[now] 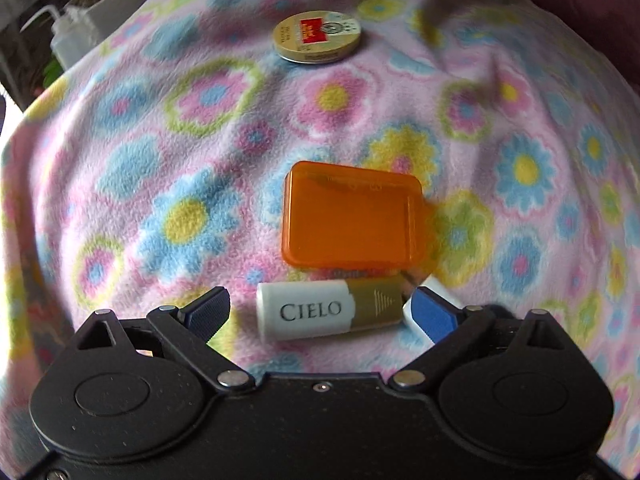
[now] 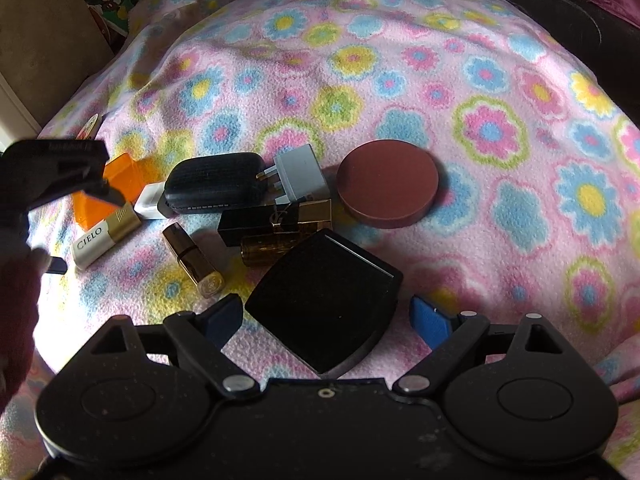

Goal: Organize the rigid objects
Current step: 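Close the left tool on the CIELO tube and lift it while the right tool lifts the compact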

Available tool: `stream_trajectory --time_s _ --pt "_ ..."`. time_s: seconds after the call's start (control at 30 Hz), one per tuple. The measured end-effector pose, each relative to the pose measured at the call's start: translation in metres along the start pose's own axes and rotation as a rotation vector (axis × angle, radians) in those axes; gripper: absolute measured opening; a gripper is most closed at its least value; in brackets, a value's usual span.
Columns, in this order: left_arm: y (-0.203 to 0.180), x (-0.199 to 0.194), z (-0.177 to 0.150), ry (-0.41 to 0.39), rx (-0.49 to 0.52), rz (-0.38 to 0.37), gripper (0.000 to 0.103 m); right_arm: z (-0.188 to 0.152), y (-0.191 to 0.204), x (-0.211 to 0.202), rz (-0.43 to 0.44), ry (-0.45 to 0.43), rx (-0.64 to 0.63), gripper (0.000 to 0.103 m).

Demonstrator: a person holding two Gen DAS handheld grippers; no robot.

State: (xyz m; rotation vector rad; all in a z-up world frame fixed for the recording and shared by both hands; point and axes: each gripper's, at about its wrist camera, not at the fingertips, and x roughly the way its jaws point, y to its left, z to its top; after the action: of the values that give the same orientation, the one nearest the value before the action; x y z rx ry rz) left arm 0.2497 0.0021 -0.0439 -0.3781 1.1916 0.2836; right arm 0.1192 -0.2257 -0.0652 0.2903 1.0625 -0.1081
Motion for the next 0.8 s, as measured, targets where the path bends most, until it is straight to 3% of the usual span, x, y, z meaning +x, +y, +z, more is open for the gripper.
stream_trajectory --time_s 0.17,0.3,0.37,0.4,0.63,0.7,0.73,0.8 --pt "-0.012 0.007 0.001 0.007 0.008 0.033 0.094 0.001 0.000 0.001 0.008 0.006 0.002 0.091" --pt "-0.007 0.018 0.000 0.027 -0.044 0.046 0.095 0.002 -0.002 0.001 0.014 0.009 0.014 0.091" --pt "-0.005 0.017 0.002 0.015 -0.052 0.044 0.090 0.002 -0.003 0.001 0.011 0.007 0.013 0.091" --pt "-0.004 0.016 0.002 0.010 -0.039 0.051 0.081 0.002 -0.003 0.001 0.009 0.006 0.011 0.091" --pt "0.010 0.009 0.000 0.032 0.122 0.014 0.080 0.003 0.000 0.004 -0.014 -0.004 -0.007 0.091" --pt "0.018 0.005 -0.005 0.040 0.154 -0.008 0.080 0.002 0.001 0.004 -0.020 -0.010 -0.017 0.088" --pt "0.022 0.002 -0.009 0.045 0.170 -0.017 0.080 0.001 0.002 0.005 -0.019 -0.006 -0.028 0.080" --pt "0.031 -0.004 -0.016 0.051 0.192 -0.030 0.080 0.001 0.004 0.005 -0.019 -0.007 -0.046 0.080"
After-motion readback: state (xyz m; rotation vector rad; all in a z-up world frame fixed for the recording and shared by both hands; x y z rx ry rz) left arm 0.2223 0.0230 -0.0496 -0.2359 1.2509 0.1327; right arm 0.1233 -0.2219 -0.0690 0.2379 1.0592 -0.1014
